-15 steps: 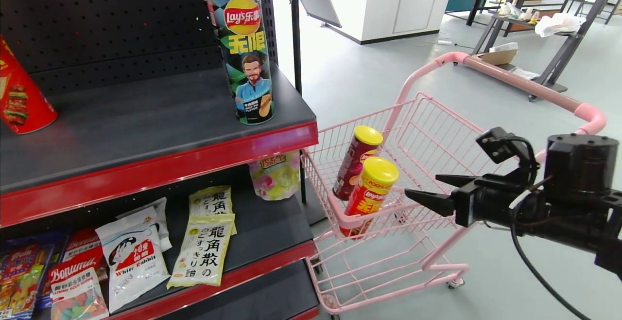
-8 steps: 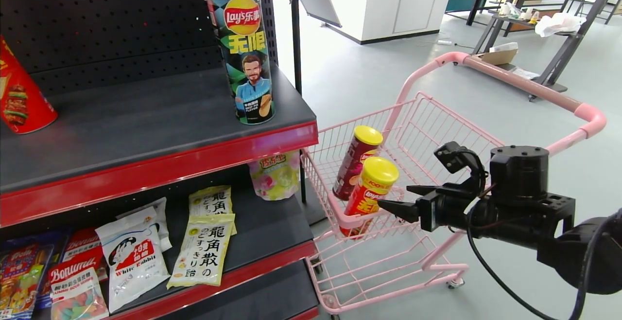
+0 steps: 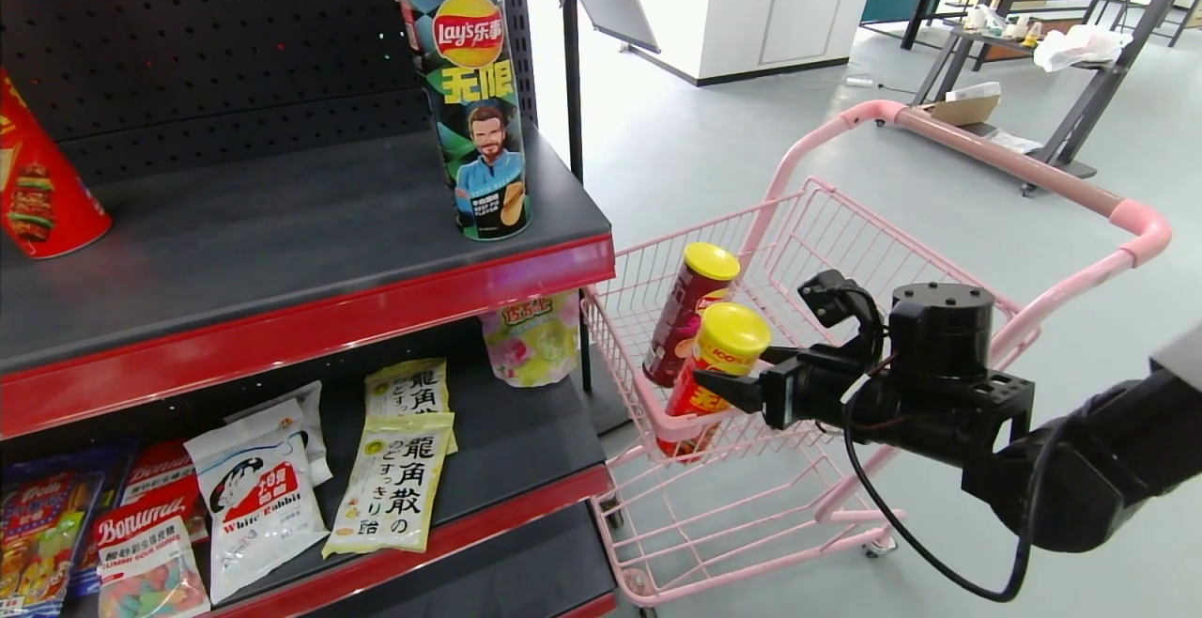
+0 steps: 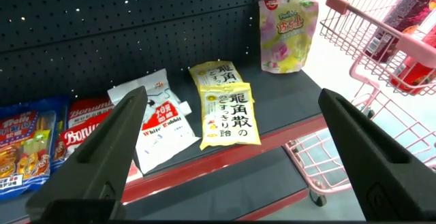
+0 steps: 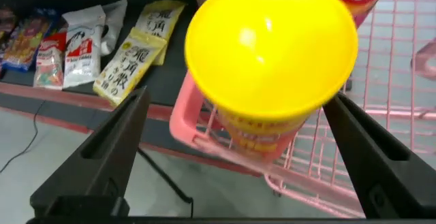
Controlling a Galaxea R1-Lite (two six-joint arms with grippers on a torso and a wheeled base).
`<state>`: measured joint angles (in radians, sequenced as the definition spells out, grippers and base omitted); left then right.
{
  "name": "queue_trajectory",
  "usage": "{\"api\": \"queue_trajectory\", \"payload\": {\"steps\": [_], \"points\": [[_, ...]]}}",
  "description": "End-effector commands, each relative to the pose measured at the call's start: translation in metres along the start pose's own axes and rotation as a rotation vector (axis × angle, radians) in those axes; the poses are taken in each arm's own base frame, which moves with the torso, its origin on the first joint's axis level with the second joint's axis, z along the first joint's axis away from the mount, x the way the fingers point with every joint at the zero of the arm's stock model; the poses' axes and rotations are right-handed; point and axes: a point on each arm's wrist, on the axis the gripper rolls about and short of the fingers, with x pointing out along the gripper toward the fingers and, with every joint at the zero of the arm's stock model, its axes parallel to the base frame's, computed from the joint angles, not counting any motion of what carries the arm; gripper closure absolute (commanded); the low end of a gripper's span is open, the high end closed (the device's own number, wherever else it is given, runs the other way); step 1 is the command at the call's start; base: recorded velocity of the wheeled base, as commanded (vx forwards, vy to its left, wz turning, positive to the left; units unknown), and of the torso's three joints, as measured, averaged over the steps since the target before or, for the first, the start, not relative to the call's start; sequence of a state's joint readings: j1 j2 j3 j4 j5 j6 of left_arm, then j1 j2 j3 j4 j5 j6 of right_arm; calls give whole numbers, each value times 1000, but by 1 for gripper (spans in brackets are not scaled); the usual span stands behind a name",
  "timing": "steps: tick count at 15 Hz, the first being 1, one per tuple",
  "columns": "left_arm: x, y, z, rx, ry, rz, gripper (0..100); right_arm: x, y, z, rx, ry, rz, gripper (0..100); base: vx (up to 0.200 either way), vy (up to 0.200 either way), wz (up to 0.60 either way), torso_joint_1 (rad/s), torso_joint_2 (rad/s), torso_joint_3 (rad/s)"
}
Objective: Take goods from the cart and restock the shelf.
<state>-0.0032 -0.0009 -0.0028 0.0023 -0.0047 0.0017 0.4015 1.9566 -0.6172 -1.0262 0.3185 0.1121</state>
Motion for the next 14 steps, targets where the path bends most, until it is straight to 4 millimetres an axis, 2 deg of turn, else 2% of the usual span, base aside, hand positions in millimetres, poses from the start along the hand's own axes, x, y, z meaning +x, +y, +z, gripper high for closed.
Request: {"api": "queue_trajectory", "payload": {"steps": [1,9,10,14], "points": [[0,0,0,0,3,0,0,20,-10,-25,6,27,-22,0,0,0,0,0,0,0],[0,0,0,1,0,0,0,44,-19,-25,-4,-6,-26,0,0,0,0,0,0,0],[0,0,0,3,0,0,0,46,-19,-27,-3,-4,-37,100,0,0,0,0,0,0],[0,0,0,3,0,0,0,50,-20,-25,-7,-15,-38,100,0,0,0,0,0,0]]}}
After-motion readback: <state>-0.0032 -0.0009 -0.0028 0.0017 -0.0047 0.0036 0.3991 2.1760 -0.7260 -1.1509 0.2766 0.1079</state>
